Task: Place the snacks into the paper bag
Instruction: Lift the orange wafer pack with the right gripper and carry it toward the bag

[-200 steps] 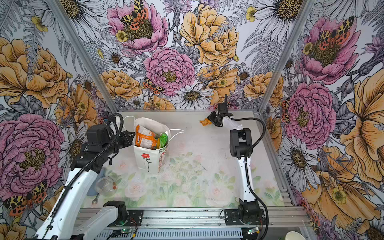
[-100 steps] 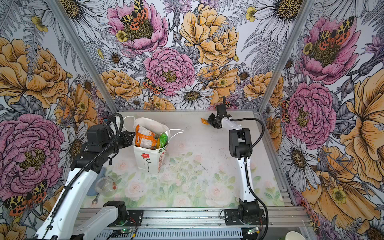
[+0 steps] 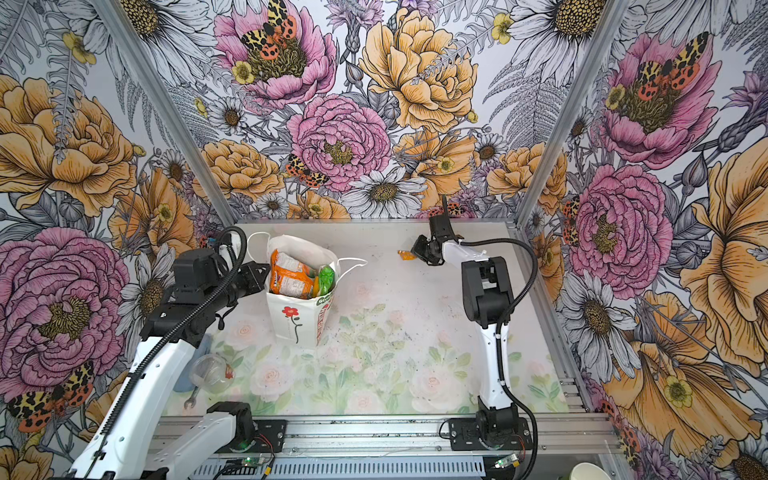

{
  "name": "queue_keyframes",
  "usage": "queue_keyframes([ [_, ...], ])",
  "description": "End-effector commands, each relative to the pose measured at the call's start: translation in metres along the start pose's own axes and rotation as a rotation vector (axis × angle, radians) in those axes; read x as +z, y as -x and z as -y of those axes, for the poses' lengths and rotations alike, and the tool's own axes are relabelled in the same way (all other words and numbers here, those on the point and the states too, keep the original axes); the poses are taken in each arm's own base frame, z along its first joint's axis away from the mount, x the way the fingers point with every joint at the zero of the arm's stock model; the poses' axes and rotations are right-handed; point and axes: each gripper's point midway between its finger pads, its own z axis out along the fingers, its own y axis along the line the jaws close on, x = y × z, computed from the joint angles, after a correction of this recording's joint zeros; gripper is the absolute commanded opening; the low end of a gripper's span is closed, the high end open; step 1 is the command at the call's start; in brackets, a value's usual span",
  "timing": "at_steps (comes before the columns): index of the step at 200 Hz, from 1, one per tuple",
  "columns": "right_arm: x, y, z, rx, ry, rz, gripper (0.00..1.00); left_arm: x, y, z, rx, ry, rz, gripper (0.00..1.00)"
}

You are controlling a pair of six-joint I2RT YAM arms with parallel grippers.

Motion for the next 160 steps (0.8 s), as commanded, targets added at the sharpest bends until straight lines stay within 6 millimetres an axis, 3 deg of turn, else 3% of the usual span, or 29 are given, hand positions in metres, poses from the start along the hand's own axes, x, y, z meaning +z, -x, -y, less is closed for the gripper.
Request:
queue_keyframes([
  [1,-0.036,0.008,-0.031,-0.026,0.090,0.108,0.00,-0.007,0.012,0.012,0.024,-0.045,0.049,0.11],
  [49,-0.079,-0.040,-0.031,-0.075,0.068,0.111,0.00,-0.006,0.010,0.014,0.027,-0.051,0.042,0.11],
  [88,-0.124,-0.048,-0.041,-0.106,0.074,0.165,0.00,-0.005,0.011,0.014,0.026,-0.050,0.042,0.11],
  [107,-0.145,-0.048,-0.056,-0.133,0.087,0.203,0.00,-0.005,0.010,0.014,0.025,-0.051,0.039,0.11],
  [160,-0.208,-0.044,-0.122,-0.230,0.173,0.327,0.00,-0.007,0.011,0.013,0.026,-0.048,0.047,0.11],
])
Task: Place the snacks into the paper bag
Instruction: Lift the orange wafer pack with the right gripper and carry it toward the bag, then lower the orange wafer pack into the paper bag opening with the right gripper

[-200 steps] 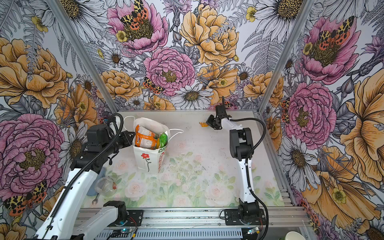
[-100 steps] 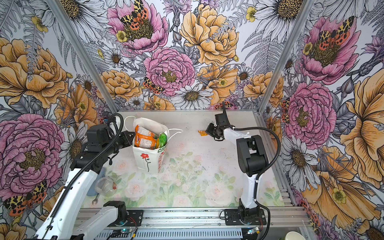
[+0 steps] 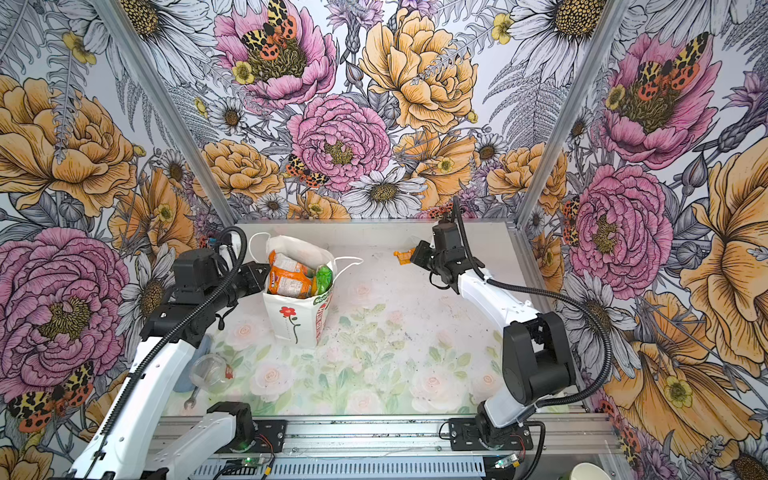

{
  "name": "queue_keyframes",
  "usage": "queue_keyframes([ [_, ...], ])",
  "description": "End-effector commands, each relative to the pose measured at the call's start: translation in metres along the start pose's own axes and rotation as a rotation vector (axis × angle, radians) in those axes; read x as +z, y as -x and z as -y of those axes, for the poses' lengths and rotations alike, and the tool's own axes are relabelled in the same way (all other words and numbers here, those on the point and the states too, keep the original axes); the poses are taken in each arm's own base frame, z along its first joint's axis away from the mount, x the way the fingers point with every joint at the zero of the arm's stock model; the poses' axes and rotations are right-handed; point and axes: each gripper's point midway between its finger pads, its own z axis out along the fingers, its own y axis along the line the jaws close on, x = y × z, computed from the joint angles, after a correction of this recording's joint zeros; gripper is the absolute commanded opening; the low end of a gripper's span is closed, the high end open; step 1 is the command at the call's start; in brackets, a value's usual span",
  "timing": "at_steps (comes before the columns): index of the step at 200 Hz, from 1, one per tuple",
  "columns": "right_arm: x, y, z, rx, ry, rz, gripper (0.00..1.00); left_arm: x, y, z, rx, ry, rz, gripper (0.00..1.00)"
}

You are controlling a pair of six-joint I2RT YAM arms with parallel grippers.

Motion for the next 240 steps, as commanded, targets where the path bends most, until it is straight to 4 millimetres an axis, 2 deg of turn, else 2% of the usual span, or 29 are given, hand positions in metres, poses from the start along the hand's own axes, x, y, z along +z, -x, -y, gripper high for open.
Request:
queue_keyframes([
  [1,-0.034,0.029,-0.042,-0.074,0.039,0.112,0.00,-0.007,0.011,0.013,0.026,-0.048,0.047,0.11],
  [62,-0.101,0.057,-0.135,-0.253,0.135,0.267,0.00,-0.008,0.011,0.014,0.025,-0.050,0.048,0.11],
  [82,-0.116,0.057,-0.171,-0.314,0.190,0.299,0.00,-0.008,0.012,0.013,0.025,-0.049,0.050,0.11],
  [104,-0.122,0.048,-0.211,-0.394,0.242,0.303,0.00,-0.008,0.012,0.012,0.022,-0.046,0.052,0.11],
  [129,-0.113,0.031,-0.249,-0.480,0.287,0.277,0.00,-0.008,0.012,0.013,0.023,-0.047,0.053,0.10],
  [155,-0.092,0.013,-0.273,-0.560,0.283,0.244,0.00,-0.008,0.012,0.012,0.022,-0.045,0.054,0.10],
  [158,-0.092,0.002,-0.281,-0.576,0.300,0.230,0.00,-0.008,0.012,0.012,0.022,-0.045,0.052,0.10],
  [166,-0.086,-0.007,-0.290,-0.605,0.304,0.214,0.00,-0.008,0.012,0.012,0.022,-0.044,0.054,0.10],
  [211,-0.054,-0.055,-0.316,-0.763,0.286,0.125,0.00,-0.008,0.012,0.012,0.022,-0.045,0.053,0.10],
  [240,-0.039,-0.078,-0.320,-0.843,0.259,0.085,0.00,-0.007,0.012,0.012,0.022,-0.043,0.051,0.10],
])
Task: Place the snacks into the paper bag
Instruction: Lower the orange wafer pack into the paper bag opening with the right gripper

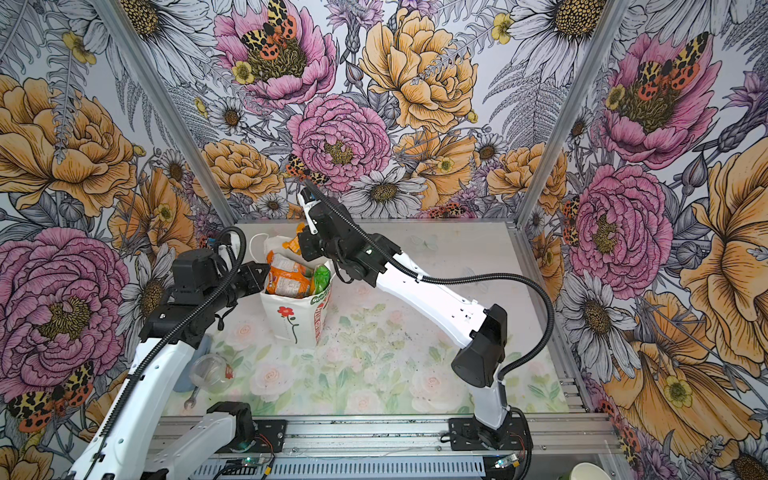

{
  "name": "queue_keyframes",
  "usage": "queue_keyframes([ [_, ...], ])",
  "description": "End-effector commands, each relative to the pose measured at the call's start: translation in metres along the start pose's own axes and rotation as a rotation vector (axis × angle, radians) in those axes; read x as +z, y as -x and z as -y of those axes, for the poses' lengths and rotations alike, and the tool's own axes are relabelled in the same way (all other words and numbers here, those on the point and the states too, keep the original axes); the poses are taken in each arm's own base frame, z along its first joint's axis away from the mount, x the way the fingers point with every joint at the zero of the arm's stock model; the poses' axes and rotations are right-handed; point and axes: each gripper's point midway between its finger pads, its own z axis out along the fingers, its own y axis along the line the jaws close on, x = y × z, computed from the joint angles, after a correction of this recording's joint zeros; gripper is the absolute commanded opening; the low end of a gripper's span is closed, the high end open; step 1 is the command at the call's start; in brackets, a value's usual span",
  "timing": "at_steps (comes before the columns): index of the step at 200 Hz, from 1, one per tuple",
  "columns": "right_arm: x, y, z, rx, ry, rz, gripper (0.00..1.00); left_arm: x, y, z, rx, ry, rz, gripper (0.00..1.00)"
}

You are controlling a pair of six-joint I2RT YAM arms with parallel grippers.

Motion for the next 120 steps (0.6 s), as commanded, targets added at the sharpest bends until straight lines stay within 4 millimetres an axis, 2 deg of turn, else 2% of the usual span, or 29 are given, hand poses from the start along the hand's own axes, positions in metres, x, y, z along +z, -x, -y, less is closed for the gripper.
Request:
queue_keyframes([
  [1,-0.003,0.002,-0.007,-0.084,-0.025,-0.010,0.00,-0.006,0.011,0.011,0.021,-0.041,0.045,0.10],
  [51,0.019,-0.025,-0.017,-0.134,-0.026,-0.076,0.00,-0.006,0.012,0.011,0.020,-0.042,0.047,0.10],
  [120,0.047,-0.051,-0.026,-0.137,0.000,-0.165,0.00,-0.006,0.011,0.011,0.021,-0.043,0.046,0.10],
])
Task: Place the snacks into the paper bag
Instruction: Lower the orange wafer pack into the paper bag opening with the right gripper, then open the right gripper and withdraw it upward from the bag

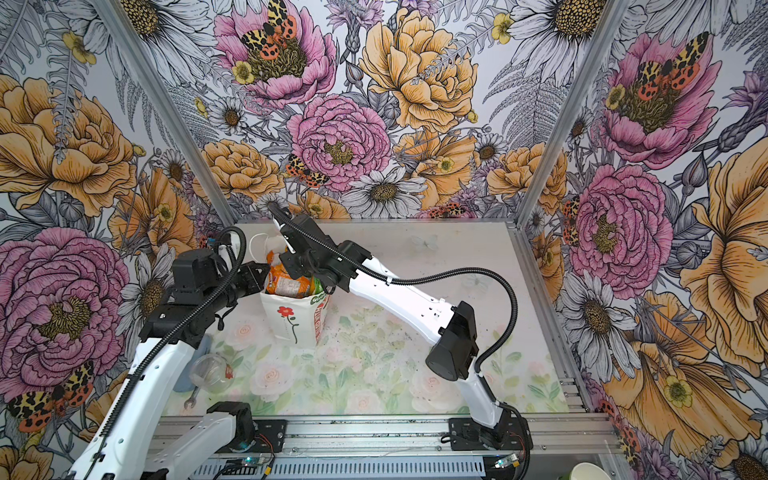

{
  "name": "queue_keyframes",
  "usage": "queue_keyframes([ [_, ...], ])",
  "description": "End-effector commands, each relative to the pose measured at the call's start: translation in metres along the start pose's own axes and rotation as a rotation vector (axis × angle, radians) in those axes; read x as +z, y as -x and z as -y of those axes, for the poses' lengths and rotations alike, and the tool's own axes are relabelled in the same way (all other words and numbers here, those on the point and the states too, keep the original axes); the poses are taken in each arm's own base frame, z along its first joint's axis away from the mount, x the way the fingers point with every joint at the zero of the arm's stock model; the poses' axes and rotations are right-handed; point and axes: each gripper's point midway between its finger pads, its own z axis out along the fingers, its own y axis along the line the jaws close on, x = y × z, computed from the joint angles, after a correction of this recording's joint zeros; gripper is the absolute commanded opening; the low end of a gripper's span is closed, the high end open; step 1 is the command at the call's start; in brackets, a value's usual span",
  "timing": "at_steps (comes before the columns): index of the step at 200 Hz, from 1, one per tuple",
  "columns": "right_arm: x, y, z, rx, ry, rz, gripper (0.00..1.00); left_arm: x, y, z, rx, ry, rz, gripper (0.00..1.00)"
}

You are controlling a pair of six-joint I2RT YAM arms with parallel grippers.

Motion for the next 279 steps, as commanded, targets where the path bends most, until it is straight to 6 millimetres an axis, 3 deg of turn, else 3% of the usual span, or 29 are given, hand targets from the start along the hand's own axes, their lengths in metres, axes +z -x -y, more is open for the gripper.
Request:
queue_keyframes([
  [1,0.006,-0.003,-0.007,-0.011,0.014,-0.016,0.00,-0.006,0.012,0.012,0.021,-0.044,0.046,0.10],
  [92,0.027,-0.014,-0.013,-0.009,0.035,-0.055,0.03,-0.006,0.011,0.012,0.021,-0.044,0.046,0.10],
  [109,0.032,-0.017,-0.012,0.010,0.035,-0.063,0.08,-0.006,0.012,0.013,0.022,-0.047,0.046,0.10],
  [136,0.033,-0.017,-0.015,0.034,0.050,-0.068,0.25,-0.006,0.011,0.012,0.021,-0.044,0.046,0.10],
  [207,-0.009,0.011,-0.014,0.049,0.076,-0.011,0.53,-0.007,0.012,0.013,0.024,-0.048,0.048,0.10],
  [245,-0.048,0.031,-0.013,0.048,0.102,0.032,0.54,-0.006,0.012,0.012,0.019,-0.044,0.047,0.10],
  [279,-0.078,0.041,0.004,0.068,0.091,0.061,0.54,-0.007,0.012,0.012,0.020,-0.046,0.051,0.10],
])
